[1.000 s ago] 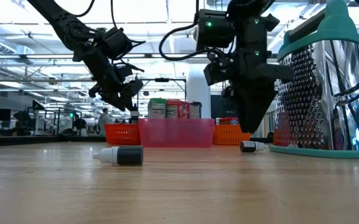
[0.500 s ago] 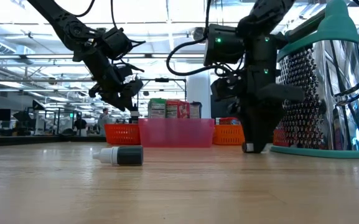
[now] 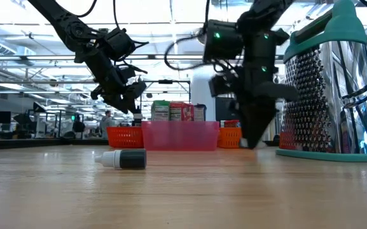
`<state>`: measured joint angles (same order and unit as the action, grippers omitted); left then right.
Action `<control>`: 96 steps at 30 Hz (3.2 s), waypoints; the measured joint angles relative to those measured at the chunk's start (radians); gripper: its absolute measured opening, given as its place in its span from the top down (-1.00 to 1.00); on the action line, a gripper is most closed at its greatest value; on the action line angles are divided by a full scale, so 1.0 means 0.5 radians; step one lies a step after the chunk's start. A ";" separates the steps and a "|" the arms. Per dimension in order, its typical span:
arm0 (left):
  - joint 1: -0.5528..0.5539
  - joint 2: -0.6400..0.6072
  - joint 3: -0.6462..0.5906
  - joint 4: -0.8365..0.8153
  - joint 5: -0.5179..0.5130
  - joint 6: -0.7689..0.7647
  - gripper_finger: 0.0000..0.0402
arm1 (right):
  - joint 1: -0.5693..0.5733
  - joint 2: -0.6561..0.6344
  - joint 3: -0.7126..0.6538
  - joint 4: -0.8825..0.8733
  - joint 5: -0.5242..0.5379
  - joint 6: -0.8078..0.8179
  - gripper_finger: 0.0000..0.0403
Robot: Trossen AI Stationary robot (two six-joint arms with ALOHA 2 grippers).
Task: Pick & Place Kitchen Items
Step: Put the small black food coloring bottle into the red bin
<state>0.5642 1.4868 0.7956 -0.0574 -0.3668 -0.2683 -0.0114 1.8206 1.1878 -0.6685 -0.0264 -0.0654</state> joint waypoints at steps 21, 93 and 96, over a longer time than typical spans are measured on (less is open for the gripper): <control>-0.070 -0.467 -0.001 0.017 0.493 0.100 0.21 | -0.001 -0.004 0.684 -0.127 0.153 -0.233 0.71; -1.187 -0.196 0.002 0.643 0.476 0.393 0.21 | 0.355 -0.109 0.717 0.178 1.179 -0.263 0.71; -1.189 -0.212 0.017 0.689 0.479 0.450 0.21 | 0.361 -0.101 0.712 0.161 1.167 -0.259 0.71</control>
<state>-0.0303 1.3808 0.8042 0.2870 -0.1272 -0.0433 0.1692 1.7699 1.5436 -0.5879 0.5571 -0.1951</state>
